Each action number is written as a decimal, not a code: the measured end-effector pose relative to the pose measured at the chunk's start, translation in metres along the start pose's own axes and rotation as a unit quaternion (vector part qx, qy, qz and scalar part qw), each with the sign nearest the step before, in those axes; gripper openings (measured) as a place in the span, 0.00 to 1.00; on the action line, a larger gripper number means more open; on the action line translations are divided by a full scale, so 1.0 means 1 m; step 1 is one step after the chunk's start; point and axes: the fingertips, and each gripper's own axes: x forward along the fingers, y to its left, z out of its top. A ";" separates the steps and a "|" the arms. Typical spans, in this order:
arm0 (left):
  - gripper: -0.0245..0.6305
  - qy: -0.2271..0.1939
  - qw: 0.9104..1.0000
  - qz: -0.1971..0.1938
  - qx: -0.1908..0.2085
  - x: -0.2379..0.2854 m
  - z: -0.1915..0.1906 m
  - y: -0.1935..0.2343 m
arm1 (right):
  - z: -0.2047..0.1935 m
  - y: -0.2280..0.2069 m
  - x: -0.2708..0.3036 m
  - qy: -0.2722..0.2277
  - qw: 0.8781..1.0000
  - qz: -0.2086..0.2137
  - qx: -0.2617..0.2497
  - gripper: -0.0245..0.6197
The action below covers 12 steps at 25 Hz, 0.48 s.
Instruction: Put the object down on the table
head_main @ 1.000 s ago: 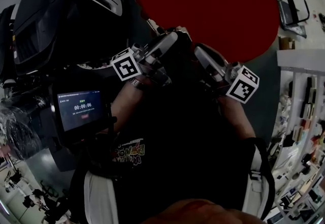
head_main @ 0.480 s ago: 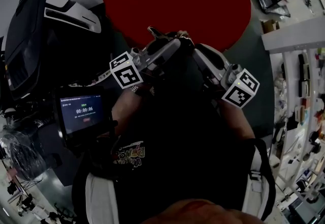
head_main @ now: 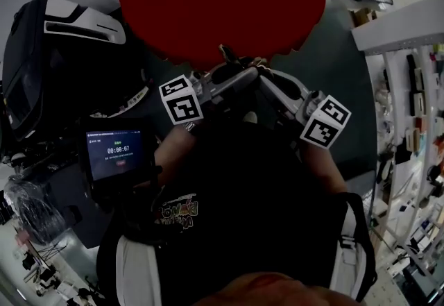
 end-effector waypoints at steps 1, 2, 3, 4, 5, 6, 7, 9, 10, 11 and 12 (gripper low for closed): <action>0.28 0.002 1.000 0.000 -0.007 0.008 -0.010 -0.001 | 0.000 -0.004 -0.012 -0.002 1.000 -0.001 0.003 0.10; 0.28 0.003 1.000 -0.001 -0.012 0.018 -0.021 -0.003 | 0.000 -0.007 -0.027 -0.007 1.000 0.000 0.007 0.10; 0.28 0.005 1.000 -0.002 -0.017 0.028 -0.034 -0.008 | 0.000 -0.009 -0.043 -0.013 1.000 0.004 0.011 0.09; 0.28 0.007 1.000 -0.004 -0.019 0.038 -0.046 -0.015 | 0.000 -0.009 -0.059 -0.019 1.000 0.008 0.014 0.09; 0.28 0.009 1.000 -0.006 -0.020 0.045 -0.055 -0.020 | 0.000 -0.008 -0.072 -0.022 1.000 0.013 0.016 0.09; 0.28 0.012 1.000 -0.007 -0.019 0.048 -0.060 -0.024 | 0.000 -0.007 -0.079 -0.024 0.999 0.017 0.017 0.08; 0.27 0.013 1.000 -0.009 -0.019 0.050 -0.062 -0.026 | -0.001 -0.007 -0.081 -0.024 0.999 0.021 0.018 0.08; 0.27 0.013 1.000 -0.010 -0.020 0.048 -0.061 -0.024 | -0.002 -0.007 -0.079 -0.022 0.999 0.032 0.025 0.08; 0.27 0.012 1.000 -0.010 -0.020 0.048 -0.060 -0.023 | -0.002 -0.008 -0.077 -0.022 0.999 0.038 0.028 0.07; 0.27 0.010 1.000 -0.010 -0.020 0.047 -0.059 -0.022 | -0.001 -0.008 -0.076 -0.021 0.998 0.043 0.031 0.07; 0.27 0.007 1.000 -0.009 -0.019 0.047 -0.058 -0.022 | 0.001 -0.008 -0.075 -0.020 0.998 0.048 0.031 0.07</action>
